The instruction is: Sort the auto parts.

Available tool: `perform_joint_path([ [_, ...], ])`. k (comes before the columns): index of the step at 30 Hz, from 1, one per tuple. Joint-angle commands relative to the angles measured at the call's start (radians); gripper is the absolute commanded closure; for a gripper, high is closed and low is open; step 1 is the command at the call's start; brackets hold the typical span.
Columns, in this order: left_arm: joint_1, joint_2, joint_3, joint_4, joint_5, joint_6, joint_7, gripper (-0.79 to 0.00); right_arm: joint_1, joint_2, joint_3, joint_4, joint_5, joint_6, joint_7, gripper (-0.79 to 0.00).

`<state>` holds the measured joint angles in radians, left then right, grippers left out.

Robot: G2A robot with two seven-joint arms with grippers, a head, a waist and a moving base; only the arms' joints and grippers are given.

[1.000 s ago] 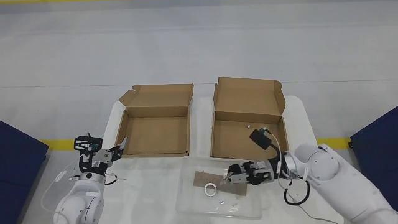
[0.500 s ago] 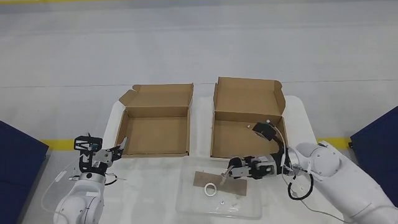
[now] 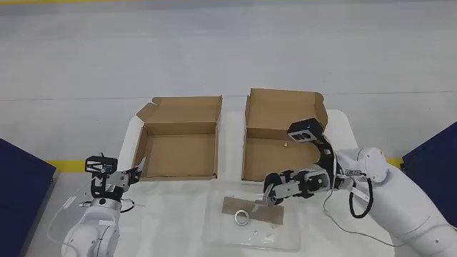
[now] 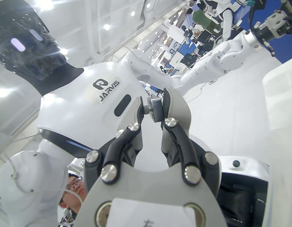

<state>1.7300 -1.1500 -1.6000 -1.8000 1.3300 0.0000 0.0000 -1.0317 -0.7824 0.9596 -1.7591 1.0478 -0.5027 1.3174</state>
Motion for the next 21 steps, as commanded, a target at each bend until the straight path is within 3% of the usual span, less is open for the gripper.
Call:
perform_joint_path([
  [1, 0.0, 0.0, 0.0, 0.0, 0.0, 0.0, 0.0, -0.785, 0.015, -0.01, 0.0, -0.005, 0.037, 0.016, 0.016, 0.0],
  [11, 0.0, 0.0, 0.0, 0.0, 0.0, 0.0, 0.0, -0.785, 0.01, -0.011, -0.001, -0.01, 0.04, 0.025, 0.002, 0.0],
  [21, 0.0, 0.0, 0.0, 0.0, 0.0, 0.0, 0.0, -0.785, 0.014, -0.063, -0.045, 0.006, 0.381, 0.17, 0.137, 0.0],
])
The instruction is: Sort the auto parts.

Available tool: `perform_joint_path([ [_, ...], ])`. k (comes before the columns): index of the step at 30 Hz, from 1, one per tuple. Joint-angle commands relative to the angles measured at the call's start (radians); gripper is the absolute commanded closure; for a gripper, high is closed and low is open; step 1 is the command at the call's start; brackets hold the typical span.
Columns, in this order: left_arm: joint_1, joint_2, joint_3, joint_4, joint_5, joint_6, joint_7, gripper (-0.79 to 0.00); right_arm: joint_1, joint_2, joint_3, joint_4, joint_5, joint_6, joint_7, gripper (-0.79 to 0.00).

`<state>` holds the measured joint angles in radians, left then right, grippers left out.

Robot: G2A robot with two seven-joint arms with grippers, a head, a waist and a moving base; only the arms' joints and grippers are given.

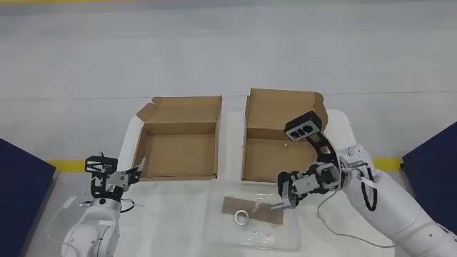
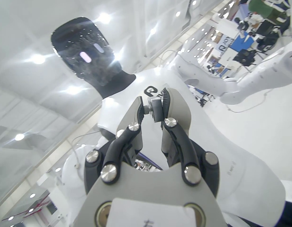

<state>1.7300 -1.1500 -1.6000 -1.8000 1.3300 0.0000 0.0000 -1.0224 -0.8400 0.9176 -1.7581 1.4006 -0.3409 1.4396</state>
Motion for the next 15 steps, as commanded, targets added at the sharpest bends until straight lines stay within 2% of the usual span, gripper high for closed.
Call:
perform_joint_path([
  [1, 0.0, 0.0, 0.0, 0.0, 0.0, 0.0, 0.0, -0.785, 0.009, -0.011, -0.007, 0.007, 0.049, 0.019, 0.029, 0.0],
  [8, 0.0, 0.0, 0.0, 0.0, 0.0, 0.0, 0.0, -0.785, 0.019, -0.046, -0.011, 0.018, 0.139, 0.062, 0.06, 0.0],
  [15, 0.0, 0.0, 0.0, 0.0, 0.0, 0.0, 0.0, -0.785, 0.019, -0.047, -0.01, 0.018, 0.139, 0.063, 0.06, 0.0],
])
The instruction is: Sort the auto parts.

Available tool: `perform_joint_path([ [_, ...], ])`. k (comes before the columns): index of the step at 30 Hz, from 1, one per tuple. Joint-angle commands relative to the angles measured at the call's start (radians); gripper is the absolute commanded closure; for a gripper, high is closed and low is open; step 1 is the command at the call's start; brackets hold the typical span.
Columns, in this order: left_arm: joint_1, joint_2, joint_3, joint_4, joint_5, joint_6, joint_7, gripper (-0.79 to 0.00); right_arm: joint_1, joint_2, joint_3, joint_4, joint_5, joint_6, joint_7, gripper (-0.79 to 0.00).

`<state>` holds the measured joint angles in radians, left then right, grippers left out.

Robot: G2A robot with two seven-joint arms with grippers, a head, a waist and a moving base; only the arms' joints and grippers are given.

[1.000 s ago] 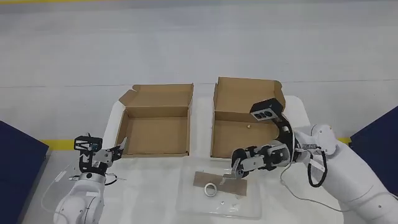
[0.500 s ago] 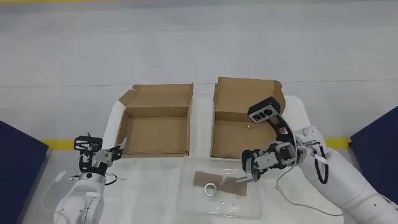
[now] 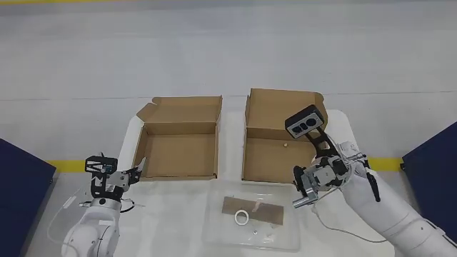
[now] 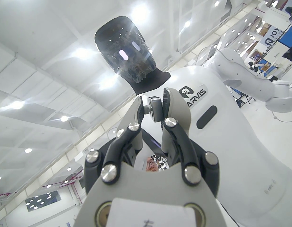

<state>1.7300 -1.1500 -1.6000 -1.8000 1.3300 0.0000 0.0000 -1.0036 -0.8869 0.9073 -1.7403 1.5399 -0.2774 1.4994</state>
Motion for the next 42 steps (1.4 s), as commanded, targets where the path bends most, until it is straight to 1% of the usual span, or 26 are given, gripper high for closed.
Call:
perform_joint_path([
  [1, 0.0, 0.0, 0.0, 0.0, 0.0, 0.0, 0.0, -0.785, 0.0, 0.0, 0.0, 0.0, 0.0, 0.0, 0.0, 0.0],
  [5, 0.0, 0.0, 0.0, 0.0, 0.0, 0.0, 0.0, -0.785, -0.035, -0.015, 0.003, -0.036, 0.095, 0.034, -0.036, 0.0],
  [7, 0.0, 0.0, 0.0, 0.0, 0.0, 0.0, 0.0, -0.785, -0.048, -0.025, 0.005, -0.041, 0.171, 0.053, -0.029, 0.0],
  [10, 0.0, 0.0, 0.0, 0.0, 0.0, 0.0, 0.0, -0.785, -0.058, -0.04, 0.011, -0.039, 0.239, 0.077, -0.02, 0.0],
  [16, 0.0, 0.0, 0.0, 0.0, 0.0, 0.0, 0.0, -0.785, -0.07, -0.068, 0.029, -0.035, 0.342, 0.117, -0.015, 0.0],
  [19, 0.0, 0.0, 0.0, 0.0, 0.0, 0.0, 0.0, -0.785, -0.075, -0.078, 0.041, -0.03, 0.343, 0.123, -0.031, 0.0],
  [23, 0.0, 0.0, 0.0, 0.0, 0.0, 0.0, 0.0, -0.785, -0.081, -0.089, 0.06, -0.026, 0.306, 0.125, -0.049, 0.0],
  [30, 0.0, 0.0, 0.0, 0.0, 0.0, 0.0, 0.0, -0.785, -0.083, -0.099, 0.107, -0.007, 0.13, 0.1, -0.085, 0.0],
  [33, 0.0, 0.0, 0.0, 0.0, 0.0, 0.0, 0.0, -0.785, -0.089, -0.103, 0.123, -0.011, 0.088, 0.103, -0.096, 0.0],
  [37, 0.0, 0.0, 0.0, 0.0, 0.0, 0.0, 0.0, -0.785, -0.104, -0.113, 0.135, -0.02, 0.107, 0.116, -0.096, 0.0],
  [42, 0.0, 0.0, 0.0, 0.0, 0.0, 0.0, 0.0, -0.785, -0.119, -0.132, 0.144, -0.031, 0.21, 0.139, -0.071, 0.0],
])
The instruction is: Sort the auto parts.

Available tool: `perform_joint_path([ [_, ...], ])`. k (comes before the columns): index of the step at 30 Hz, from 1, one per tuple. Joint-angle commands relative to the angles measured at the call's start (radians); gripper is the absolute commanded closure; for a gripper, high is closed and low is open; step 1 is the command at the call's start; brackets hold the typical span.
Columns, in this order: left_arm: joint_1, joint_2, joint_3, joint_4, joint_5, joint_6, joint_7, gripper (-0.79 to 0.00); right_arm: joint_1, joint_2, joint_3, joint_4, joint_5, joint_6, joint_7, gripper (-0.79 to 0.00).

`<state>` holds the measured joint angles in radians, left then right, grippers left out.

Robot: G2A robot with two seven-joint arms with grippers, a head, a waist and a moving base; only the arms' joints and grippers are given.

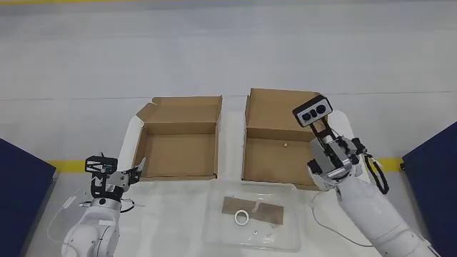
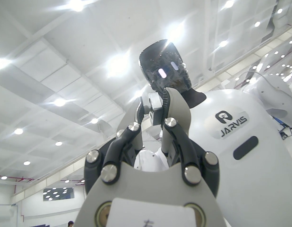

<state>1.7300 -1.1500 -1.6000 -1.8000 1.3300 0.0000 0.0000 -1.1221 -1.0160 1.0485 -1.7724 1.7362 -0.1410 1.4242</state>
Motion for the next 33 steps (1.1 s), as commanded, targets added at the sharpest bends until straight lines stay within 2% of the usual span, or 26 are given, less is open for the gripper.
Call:
perform_joint_path([
  [1, 0.0, 0.0, 0.0, 0.0, 0.0, 0.0, 0.0, -0.785, -0.003, -0.006, 0.005, 0.0, 0.026, 0.007, 0.008, 0.0],
  [4, 0.0, 0.0, 0.0, 0.0, 0.0, 0.0, 0.0, -0.785, -0.007, -0.015, 0.015, 0.003, 0.038, 0.014, 0.013, 0.0],
  [8, 0.0, 0.0, 0.0, 0.0, 0.0, 0.0, 0.0, -0.785, -0.006, -0.019, 0.042, 0.013, -0.045, 0.009, 0.007, 0.0],
  [18, 0.0, 0.0, 0.0, 0.0, 0.0, 0.0, 0.0, -0.785, -0.022, -0.034, 0.083, 0.009, -0.137, 0.022, -0.007, 0.0],
  [33, 0.0, 0.0, 0.0, 0.0, 0.0, 0.0, 0.0, -0.785, -0.038, -0.061, 0.103, 0.008, -0.092, 0.05, 0.007, 0.0],
])
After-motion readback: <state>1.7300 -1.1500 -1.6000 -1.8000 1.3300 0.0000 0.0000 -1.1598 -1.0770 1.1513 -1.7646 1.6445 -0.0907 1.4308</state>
